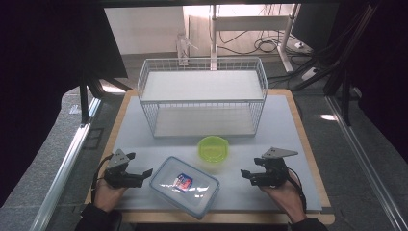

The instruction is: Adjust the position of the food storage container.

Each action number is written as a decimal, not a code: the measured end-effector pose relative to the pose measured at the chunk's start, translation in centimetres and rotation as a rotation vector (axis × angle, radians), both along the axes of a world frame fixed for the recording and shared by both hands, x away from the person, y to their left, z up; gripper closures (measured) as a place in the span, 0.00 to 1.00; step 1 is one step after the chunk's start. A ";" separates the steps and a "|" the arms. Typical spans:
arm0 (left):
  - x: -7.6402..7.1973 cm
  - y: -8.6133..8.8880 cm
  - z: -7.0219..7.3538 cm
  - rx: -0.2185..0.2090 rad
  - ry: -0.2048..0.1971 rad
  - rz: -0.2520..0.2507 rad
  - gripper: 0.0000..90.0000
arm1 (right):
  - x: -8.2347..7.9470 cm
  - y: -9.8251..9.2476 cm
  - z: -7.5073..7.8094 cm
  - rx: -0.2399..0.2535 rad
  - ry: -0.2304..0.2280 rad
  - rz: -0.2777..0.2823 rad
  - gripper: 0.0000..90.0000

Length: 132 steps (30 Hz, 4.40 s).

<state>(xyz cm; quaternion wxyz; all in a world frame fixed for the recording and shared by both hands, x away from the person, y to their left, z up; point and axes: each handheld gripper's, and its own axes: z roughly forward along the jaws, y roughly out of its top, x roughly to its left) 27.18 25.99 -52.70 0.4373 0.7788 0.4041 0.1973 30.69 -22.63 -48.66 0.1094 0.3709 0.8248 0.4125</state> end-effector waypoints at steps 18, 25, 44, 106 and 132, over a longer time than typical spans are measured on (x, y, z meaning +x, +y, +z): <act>-0.3 -0.1 0.3 0.002 -0.040 -0.013 0.06 | 4.0 4.8 2.8 -0.048 -0.004 0.090 0.96; -0.3 -0.1 0.2 0.004 -0.041 -0.013 0.06 | 5.9 8.1 4.2 -0.059 -0.036 0.121 1.00; -0.3 -0.1 0.2 0.003 -0.042 -0.012 0.06 | 7.7 17.1 1.9 -0.108 -0.016 0.290 1.00; -2.1 0.3 0.6 -0.046 0.134 -0.103 0.77 | -2.9 3.4 0.9 -0.048 -0.010 0.135 1.00; -2.2 -3.9 0.4 0.019 0.241 -0.115 1.00 | -5.8 6.8 -1.1 -0.071 0.107 0.200 1.00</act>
